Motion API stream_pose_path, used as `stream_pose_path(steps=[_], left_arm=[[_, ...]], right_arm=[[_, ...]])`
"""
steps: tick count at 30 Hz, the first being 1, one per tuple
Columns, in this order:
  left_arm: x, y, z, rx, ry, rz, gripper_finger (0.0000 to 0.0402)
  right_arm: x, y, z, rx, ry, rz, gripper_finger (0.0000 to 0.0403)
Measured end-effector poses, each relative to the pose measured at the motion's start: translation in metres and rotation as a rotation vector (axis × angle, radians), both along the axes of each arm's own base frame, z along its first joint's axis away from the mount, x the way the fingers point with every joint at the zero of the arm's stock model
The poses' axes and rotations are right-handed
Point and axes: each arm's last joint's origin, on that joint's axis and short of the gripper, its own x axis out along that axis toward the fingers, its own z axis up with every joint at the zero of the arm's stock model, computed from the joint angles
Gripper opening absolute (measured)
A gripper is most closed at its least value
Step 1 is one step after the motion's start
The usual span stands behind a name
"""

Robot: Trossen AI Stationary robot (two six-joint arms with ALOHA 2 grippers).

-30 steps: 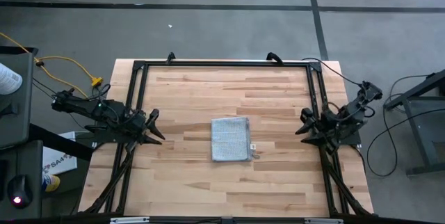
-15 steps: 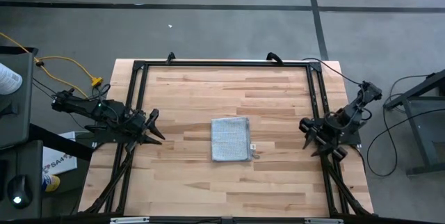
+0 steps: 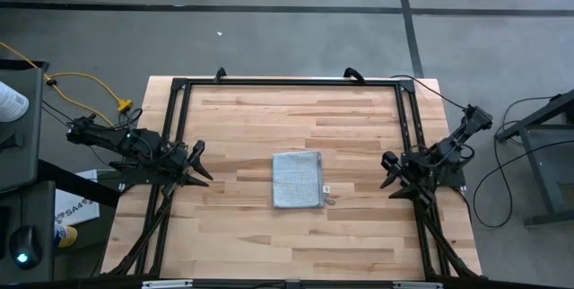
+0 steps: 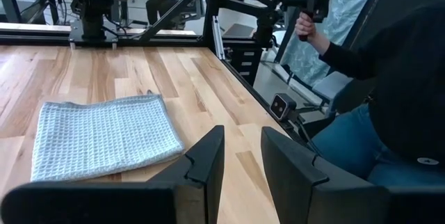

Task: Fold microfiber towels
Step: Return To Home Position

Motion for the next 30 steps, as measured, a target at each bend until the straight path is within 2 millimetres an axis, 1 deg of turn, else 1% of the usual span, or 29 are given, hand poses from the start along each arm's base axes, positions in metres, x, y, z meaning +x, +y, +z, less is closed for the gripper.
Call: stream_pose_path(steps=[5, 12, 13, 16, 19, 25, 30], left_arm=[[0.000, 0.000, 0.000, -0.004, 0.001, 0.000, 0.0097], [0.000, 0.000, 0.000, -0.004, 0.001, 0.000, 0.0097], [0.000, 0.000, 0.000, -0.004, 0.001, 0.000, 0.0097], [0.000, 0.000, 0.000, -0.006, 0.002, 0.000, 0.0097], [0.000, 0.000, 0.001, -0.010, -0.003, 0.001, 0.0097], [0.000, 0.000, 0.003, -0.018, -0.020, 0.000, 0.0097], [0.000, 0.000, 0.005, -0.025, -0.039, -0.001, 0.0097]], right_arm=[[0.000, 0.001, -0.002, -0.033, 0.008, 0.015, 0.0153], [0.002, 0.002, -0.019, -0.110, 0.155, 0.028, 0.0153], [0.002, 0.003, -0.019, -0.118, 0.155, 0.030, 0.0153], [0.001, 0.004, -0.021, -0.175, 0.142, 0.070, 0.0153], [0.000, 0.006, -0.022, -0.202, 0.140, 0.152, 0.0153], [0.000, 0.007, -0.023, -0.212, 0.148, 0.162, 0.0153], [0.001, 0.008, -0.025, -0.190, 0.191, 0.167, 0.0153]])
